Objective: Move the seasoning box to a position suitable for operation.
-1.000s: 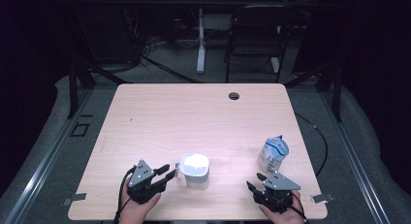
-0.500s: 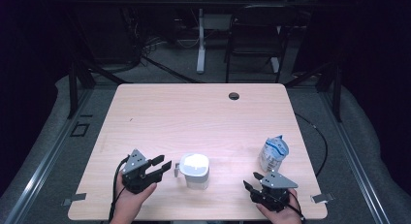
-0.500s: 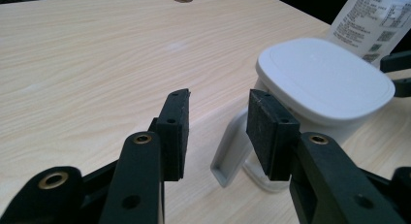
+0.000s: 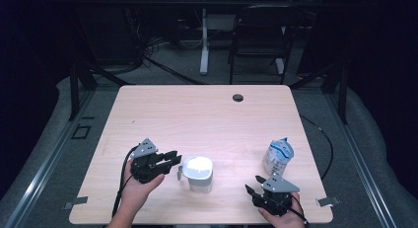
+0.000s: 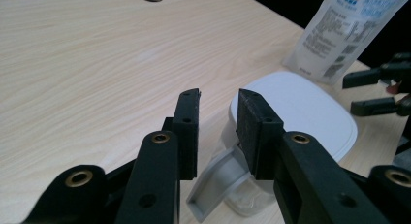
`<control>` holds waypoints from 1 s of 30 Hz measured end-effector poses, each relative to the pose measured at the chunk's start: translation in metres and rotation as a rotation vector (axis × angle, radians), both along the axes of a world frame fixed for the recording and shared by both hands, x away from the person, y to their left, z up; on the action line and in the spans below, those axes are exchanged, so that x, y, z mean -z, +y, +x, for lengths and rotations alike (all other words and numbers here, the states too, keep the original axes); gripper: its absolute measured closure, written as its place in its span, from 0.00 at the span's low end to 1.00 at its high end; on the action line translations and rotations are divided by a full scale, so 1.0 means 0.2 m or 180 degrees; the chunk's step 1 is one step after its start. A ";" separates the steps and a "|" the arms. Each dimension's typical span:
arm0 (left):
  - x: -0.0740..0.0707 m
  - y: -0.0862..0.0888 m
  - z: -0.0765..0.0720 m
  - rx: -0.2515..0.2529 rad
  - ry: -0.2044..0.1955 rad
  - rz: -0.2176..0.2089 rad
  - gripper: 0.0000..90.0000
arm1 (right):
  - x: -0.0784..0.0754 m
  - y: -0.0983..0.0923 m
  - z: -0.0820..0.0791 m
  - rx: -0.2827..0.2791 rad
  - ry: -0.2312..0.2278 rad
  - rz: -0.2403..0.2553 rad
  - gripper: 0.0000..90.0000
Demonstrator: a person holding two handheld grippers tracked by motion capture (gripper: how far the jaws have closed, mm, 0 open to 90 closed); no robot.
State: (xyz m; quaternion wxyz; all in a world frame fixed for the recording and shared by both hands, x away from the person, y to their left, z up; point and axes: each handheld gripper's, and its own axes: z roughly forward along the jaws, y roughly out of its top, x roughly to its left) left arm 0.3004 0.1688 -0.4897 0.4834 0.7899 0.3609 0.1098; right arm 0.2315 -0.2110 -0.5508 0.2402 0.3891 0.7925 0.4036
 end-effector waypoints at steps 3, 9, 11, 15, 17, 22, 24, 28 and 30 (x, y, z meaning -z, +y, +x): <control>0.01 0.01 -0.01 -0.0027 -0.0010 -0.0023 0.80 | 0.00 -0.01 0.00 0.0012 -0.0002 0.0007 0.56; 0.01 0.00 -0.04 -0.0060 -0.0031 0.0042 0.88 | 0.00 -0.01 -0.01 0.0044 -0.0026 0.0031 0.57; 0.01 -0.01 -0.04 -0.0037 -0.0049 0.0083 0.93 | 0.01 -0.01 -0.02 0.0034 -0.0003 0.0028 0.57; 0.00 -0.03 -0.05 0.0035 -0.0037 0.0097 1.00 | 0.01 -0.01 -0.02 0.0014 0.0021 -0.0015 0.57; 0.00 -0.04 -0.06 0.0055 -0.0055 0.0125 1.00 | 0.01 -0.01 -0.02 0.0031 0.0017 0.0002 0.57; 0.00 -0.06 -0.05 0.0111 -0.0073 0.0131 1.00 | 0.02 0.00 -0.02 0.0023 0.0054 0.0026 0.59; -0.01 -0.07 -0.05 0.0121 -0.0074 0.0123 1.00 | 0.02 0.01 -0.02 0.0024 0.0056 0.0029 0.59; 0.00 -0.10 -0.05 0.0151 -0.0070 0.0230 1.00 | 0.02 0.04 -0.02 -0.0051 0.0058 -0.0023 0.60; 0.00 -0.10 -0.05 0.0153 -0.0067 0.0222 1.00 | 0.02 0.06 -0.03 -0.0102 0.0051 -0.0011 0.61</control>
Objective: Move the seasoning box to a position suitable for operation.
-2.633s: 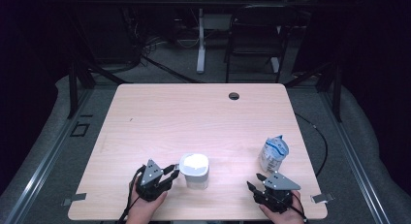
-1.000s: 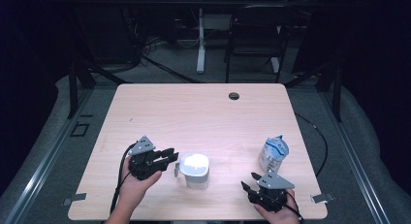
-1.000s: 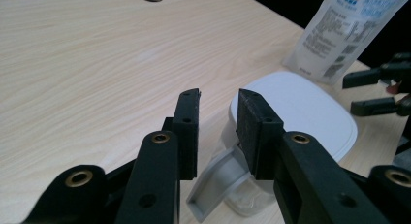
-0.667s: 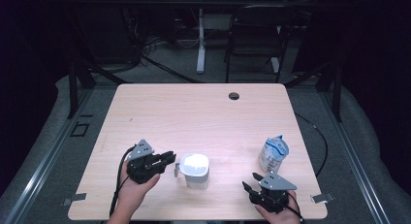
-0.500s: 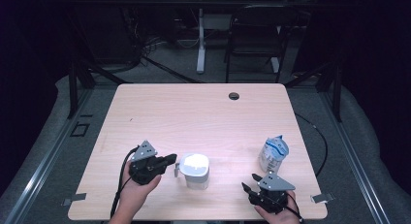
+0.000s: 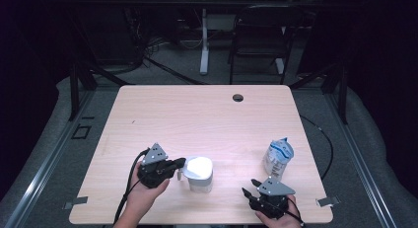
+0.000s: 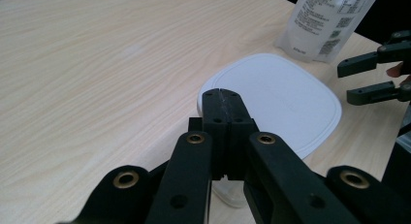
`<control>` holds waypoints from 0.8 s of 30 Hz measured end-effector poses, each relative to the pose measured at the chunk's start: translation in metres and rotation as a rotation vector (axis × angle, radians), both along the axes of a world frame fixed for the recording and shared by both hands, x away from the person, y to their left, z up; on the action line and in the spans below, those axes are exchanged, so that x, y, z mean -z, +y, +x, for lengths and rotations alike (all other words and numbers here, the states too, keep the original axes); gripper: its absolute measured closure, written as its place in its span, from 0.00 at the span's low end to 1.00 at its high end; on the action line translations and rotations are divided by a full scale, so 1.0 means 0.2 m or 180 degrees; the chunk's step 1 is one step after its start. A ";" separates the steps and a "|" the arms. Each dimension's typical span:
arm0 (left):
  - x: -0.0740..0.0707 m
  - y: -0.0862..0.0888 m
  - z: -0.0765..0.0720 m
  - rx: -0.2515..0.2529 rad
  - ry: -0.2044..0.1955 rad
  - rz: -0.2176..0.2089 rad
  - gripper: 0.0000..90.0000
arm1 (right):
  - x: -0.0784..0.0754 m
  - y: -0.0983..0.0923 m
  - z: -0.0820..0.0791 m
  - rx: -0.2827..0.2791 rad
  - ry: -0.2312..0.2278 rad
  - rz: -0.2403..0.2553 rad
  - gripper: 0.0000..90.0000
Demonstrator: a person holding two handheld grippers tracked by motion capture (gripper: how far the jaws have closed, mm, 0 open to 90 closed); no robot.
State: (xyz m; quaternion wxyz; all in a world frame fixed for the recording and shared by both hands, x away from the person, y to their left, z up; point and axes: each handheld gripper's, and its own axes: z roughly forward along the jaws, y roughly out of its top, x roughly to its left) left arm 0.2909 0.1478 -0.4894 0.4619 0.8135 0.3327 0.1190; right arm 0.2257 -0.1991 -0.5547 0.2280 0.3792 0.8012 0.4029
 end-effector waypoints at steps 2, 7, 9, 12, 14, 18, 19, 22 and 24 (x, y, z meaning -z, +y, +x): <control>0.00 0.00 0.00 0.0008 0.0010 0.0010 1.00 | -0.01 0.01 0.00 -0.0045 0.0018 -0.0030 0.61; 0.00 -0.01 0.00 0.0029 -0.0037 0.0044 1.00 | -0.04 0.08 0.00 -0.0150 0.0004 -0.0061 0.62; 0.00 -0.01 0.00 0.0029 -0.0037 0.0038 1.00 | -0.04 0.09 0.01 -0.0170 0.0000 -0.0059 0.62; 0.00 -0.01 0.00 0.0031 -0.0035 0.0008 1.00 | -0.07 0.14 0.03 -0.0200 -0.0071 0.0000 0.61; 0.01 -0.01 0.00 0.0034 -0.0033 0.0000 1.00 | -0.08 0.16 0.04 -0.0219 -0.0096 0.0008 0.61; 0.01 -0.01 0.00 0.0029 -0.0034 -0.0005 1.00 | -0.09 0.20 0.07 -0.0264 -0.0069 0.0017 0.62; 0.01 -0.01 0.00 0.0035 -0.0031 -0.0011 1.00 | -0.10 0.21 0.08 -0.0272 -0.0039 0.0013 0.63; 0.01 -0.02 0.00 0.0047 -0.0045 -0.0023 1.00 | -0.11 0.23 0.09 -0.0280 -0.0020 0.0017 0.65; 0.01 -0.02 0.00 0.0054 -0.0046 -0.0026 1.00 | -0.12 0.24 0.10 -0.0300 0.0001 0.0048 0.67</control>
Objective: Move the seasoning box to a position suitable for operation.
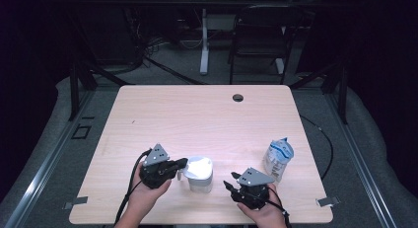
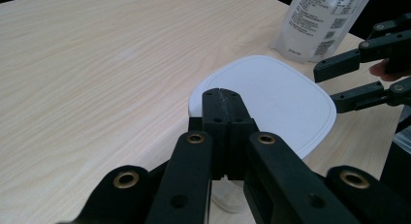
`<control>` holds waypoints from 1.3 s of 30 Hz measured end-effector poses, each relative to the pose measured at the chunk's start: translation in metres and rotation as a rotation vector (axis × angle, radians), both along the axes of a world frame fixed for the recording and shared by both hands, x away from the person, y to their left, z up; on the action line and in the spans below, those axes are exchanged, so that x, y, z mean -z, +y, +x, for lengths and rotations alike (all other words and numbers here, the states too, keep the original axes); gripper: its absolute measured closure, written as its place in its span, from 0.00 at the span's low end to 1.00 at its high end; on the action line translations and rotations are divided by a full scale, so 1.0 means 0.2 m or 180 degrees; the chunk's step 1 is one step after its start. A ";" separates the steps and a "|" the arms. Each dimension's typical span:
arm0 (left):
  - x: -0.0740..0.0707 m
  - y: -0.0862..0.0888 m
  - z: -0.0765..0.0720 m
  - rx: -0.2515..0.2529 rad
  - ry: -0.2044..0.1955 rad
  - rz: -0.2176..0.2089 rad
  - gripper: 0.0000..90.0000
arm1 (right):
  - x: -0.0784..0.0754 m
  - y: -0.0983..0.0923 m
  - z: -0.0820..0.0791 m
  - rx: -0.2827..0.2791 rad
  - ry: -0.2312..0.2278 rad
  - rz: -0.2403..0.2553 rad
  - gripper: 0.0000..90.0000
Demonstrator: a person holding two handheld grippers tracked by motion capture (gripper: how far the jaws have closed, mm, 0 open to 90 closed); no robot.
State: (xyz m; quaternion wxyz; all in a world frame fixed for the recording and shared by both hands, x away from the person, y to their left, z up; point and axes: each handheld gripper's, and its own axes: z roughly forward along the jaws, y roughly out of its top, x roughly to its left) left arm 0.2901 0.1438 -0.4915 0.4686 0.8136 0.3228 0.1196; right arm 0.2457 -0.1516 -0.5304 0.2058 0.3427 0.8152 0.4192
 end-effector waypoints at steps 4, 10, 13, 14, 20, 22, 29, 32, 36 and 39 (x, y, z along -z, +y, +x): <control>0.00 0.00 0.00 0.0007 -0.0007 0.0004 1.00 | -0.02 0.02 0.02 -0.0033 -0.0003 -0.0012 0.72; 0.00 0.00 0.00 0.0007 -0.0021 0.0012 1.00 | -0.04 0.02 0.03 -0.0040 0.0005 -0.0020 0.81; 0.00 0.00 0.00 0.0008 -0.0022 0.0015 1.00 | -0.05 0.02 0.04 -0.0028 -0.0028 -0.0019 0.89; 0.00 0.00 0.00 0.0009 -0.0022 0.0017 1.00 | -0.06 0.02 0.04 -0.0013 -0.0054 -0.0048 0.94; 0.00 0.00 0.00 0.0015 -0.0019 0.0018 1.00 | -0.07 0.03 0.05 -0.0096 0.0002 -0.0042 1.00; 0.00 0.00 0.00 0.0019 -0.0025 0.0023 1.00 | -0.08 0.04 0.05 -0.0162 0.0012 -0.0036 1.00; 0.00 0.01 0.00 -0.0005 -0.0024 0.0007 1.00 | -0.10 0.07 0.06 -0.0200 -0.0002 -0.0022 1.00; 0.00 0.02 0.00 -0.0004 -0.0015 -0.0007 1.00 | -0.10 0.08 0.07 -0.0250 -0.0007 -0.0017 1.00; 0.00 0.02 0.00 -0.0005 -0.0015 -0.0008 1.00 | -0.10 0.10 0.07 -0.0296 -0.0017 -0.0025 1.00; 0.00 0.02 0.00 -0.0008 -0.0013 -0.0016 1.00 | -0.11 0.11 0.07 -0.0313 -0.0021 -0.0030 1.00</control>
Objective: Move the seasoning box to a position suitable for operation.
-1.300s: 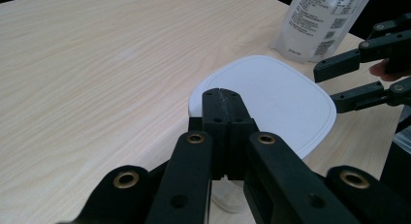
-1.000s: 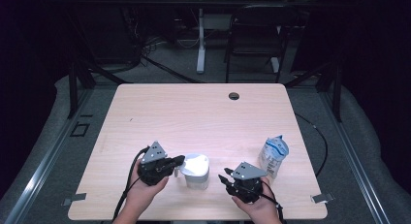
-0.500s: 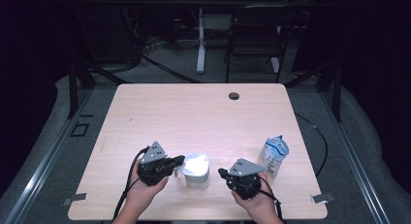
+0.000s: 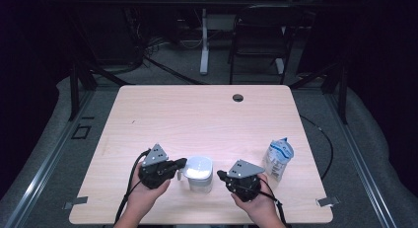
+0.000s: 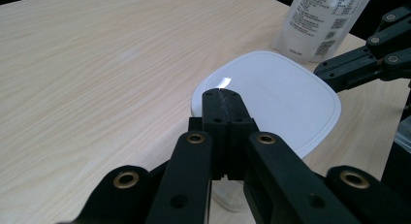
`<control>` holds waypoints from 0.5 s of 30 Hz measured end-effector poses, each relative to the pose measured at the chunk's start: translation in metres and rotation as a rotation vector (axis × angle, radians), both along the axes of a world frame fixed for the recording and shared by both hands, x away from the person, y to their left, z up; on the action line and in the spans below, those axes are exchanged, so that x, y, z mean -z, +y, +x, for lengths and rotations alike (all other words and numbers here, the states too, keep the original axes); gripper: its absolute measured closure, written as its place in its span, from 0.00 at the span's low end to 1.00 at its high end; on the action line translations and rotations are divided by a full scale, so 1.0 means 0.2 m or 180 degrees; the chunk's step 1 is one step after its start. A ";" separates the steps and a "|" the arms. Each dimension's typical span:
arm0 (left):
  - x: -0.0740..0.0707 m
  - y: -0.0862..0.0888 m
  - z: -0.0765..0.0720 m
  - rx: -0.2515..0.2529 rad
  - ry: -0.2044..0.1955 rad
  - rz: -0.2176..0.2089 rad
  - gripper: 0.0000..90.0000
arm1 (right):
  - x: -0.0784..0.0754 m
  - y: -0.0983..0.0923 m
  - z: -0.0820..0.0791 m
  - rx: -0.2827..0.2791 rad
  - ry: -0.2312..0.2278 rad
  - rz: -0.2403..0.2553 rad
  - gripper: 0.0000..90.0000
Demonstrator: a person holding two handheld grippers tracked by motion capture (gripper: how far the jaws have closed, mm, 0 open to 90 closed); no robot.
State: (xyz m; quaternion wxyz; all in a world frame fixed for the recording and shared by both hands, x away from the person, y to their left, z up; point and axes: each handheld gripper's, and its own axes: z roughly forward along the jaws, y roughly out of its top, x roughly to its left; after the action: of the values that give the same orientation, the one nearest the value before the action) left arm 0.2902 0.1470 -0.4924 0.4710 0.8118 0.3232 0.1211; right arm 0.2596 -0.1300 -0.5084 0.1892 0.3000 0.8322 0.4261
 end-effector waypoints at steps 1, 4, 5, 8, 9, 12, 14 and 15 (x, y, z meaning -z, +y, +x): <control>0.00 0.00 0.00 0.0000 0.0000 0.0000 1.00 | 0.00 0.01 0.00 -0.0027 -0.0007 -0.0006 1.00; 0.00 0.00 0.00 -0.0006 0.0002 -0.0001 1.00 | 0.00 0.03 0.00 -0.0060 0.0001 -0.0033 1.00; 0.00 0.00 0.00 -0.0011 0.0006 -0.0006 1.00 | 0.00 0.04 0.01 -0.0070 0.0005 -0.0043 1.00; 0.00 0.00 0.00 -0.0008 0.0003 -0.0002 1.00 | 0.01 0.05 0.01 -0.0090 0.0015 -0.0066 1.00; 0.00 0.00 0.00 -0.0012 0.0012 -0.0014 1.00 | 0.01 0.05 0.01 -0.0086 0.0011 -0.0066 1.00; 0.00 0.00 0.00 -0.0011 0.0019 -0.0028 1.00 | 0.01 0.06 0.02 -0.0105 0.0010 -0.0072 1.00; 0.00 0.00 0.00 -0.0010 0.0021 -0.0043 1.00 | 0.01 0.06 0.02 -0.0109 0.0008 -0.0081 1.00; 0.00 0.00 0.00 -0.0010 0.0020 -0.0043 1.00 | 0.01 0.07 0.02 -0.0101 0.0003 -0.0089 1.00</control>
State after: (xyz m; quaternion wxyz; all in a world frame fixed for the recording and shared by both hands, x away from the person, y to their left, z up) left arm 0.2906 0.1476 -0.4932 0.4753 0.8085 0.3267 0.1170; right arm 0.2630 -0.1167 -0.5097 0.1861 0.2842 0.8429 0.4172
